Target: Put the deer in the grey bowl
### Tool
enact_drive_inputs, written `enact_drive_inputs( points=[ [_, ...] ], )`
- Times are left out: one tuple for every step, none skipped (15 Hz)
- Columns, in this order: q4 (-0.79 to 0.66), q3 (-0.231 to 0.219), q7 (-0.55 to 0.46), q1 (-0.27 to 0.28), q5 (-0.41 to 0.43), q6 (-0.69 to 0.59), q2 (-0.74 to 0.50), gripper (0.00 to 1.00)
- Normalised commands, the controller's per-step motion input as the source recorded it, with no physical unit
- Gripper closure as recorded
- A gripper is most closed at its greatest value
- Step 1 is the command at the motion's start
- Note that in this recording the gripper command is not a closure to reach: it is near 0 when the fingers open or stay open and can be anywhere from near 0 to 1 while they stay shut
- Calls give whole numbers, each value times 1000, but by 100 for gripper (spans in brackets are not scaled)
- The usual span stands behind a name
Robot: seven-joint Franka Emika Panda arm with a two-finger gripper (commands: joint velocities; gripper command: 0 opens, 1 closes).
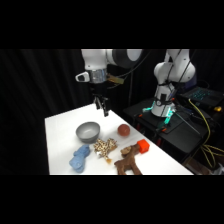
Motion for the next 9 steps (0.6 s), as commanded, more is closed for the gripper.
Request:
enact_drive_inputs(
  points=[
    [10, 18, 3, -17, -2, -16, -1, 0],
    [-9, 30, 50, -2, 0, -16, -24, 0],
    [-21, 43, 75, 11, 23, -33, -53, 0],
    [-20, 63, 129, 37, 21, -50, -91, 0],
    [-25, 76, 171, 57, 29, -46, -120, 0],
    [-34, 109, 225, 96, 83, -54, -161, 0],
    [-58, 124, 267, 118, 105, -36, -183, 0],
    [-110, 153, 309, 154, 138, 28, -208, 0],
    [-128, 159, 306, 164, 138, 95, -195, 0]
  ],
)
